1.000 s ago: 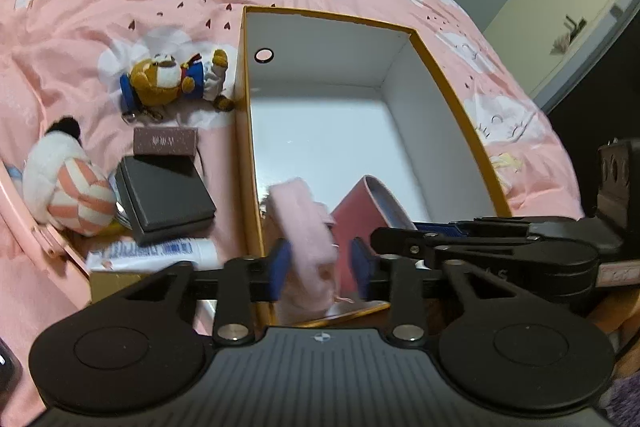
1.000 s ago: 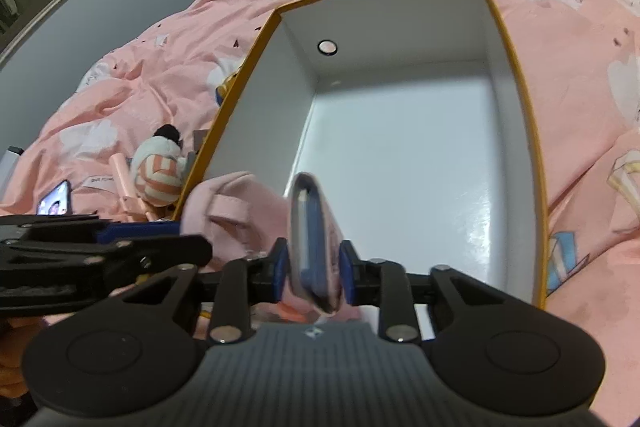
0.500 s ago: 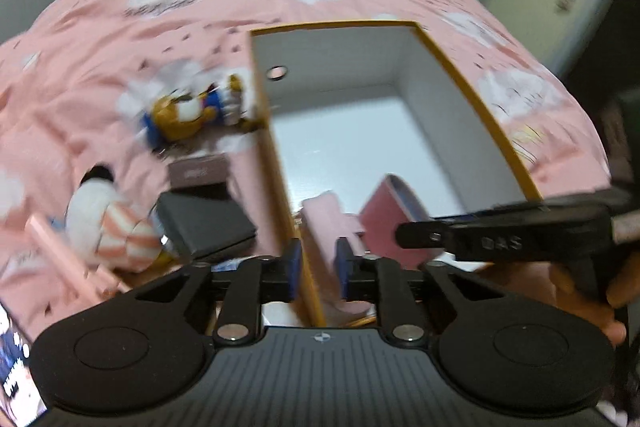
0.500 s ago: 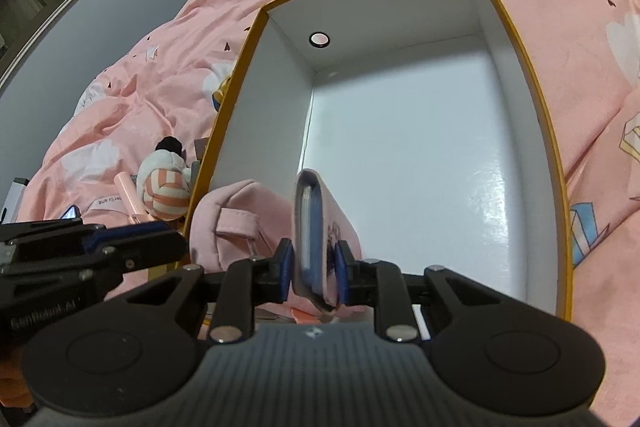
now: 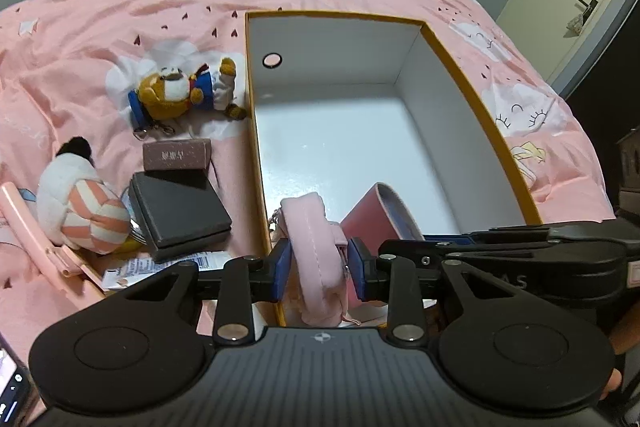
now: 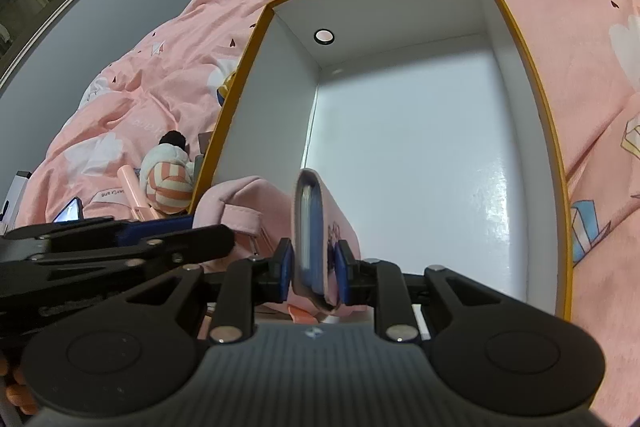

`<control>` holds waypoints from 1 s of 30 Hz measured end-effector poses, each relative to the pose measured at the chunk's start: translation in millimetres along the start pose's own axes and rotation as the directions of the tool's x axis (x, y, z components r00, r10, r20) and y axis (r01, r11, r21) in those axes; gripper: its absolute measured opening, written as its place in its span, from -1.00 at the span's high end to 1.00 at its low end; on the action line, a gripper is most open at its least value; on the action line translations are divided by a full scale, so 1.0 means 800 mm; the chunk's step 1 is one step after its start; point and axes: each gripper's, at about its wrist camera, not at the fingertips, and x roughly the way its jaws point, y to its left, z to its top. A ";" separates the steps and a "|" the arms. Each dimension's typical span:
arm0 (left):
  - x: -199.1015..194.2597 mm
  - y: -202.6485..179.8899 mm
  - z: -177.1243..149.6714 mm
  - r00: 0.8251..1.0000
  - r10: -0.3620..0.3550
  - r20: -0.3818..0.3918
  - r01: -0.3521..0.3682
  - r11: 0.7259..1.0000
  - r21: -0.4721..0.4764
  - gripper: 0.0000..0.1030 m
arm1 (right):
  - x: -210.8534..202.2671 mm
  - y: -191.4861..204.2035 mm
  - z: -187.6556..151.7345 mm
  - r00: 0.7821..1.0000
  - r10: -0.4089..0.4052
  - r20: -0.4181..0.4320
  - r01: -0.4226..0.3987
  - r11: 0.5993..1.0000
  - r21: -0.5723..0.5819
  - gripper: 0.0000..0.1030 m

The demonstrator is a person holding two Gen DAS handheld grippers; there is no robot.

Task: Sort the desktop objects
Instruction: 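Lower the pink pouch into the box with the left tool while the right tool places the pink cup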

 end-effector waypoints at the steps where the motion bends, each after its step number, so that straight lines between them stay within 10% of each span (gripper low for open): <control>1: 0.002 0.000 -0.001 1.000 0.000 0.003 0.000 1.000 0.005 0.44 | 0.000 0.000 0.000 1.000 -0.001 0.001 0.001 1.000 0.002 0.55; 13: -0.016 -0.044 -0.026 0.999 0.035 0.032 -0.045 0.929 0.368 0.53 | -0.006 -0.012 0.010 1.000 -0.020 0.005 0.020 0.997 0.081 0.63; 30: 0.001 0.010 -0.019 0.994 -0.074 -0.080 0.079 0.994 0.072 0.53 | 0.018 0.017 -0.001 0.993 0.075 -0.094 -0.066 0.994 0.089 0.54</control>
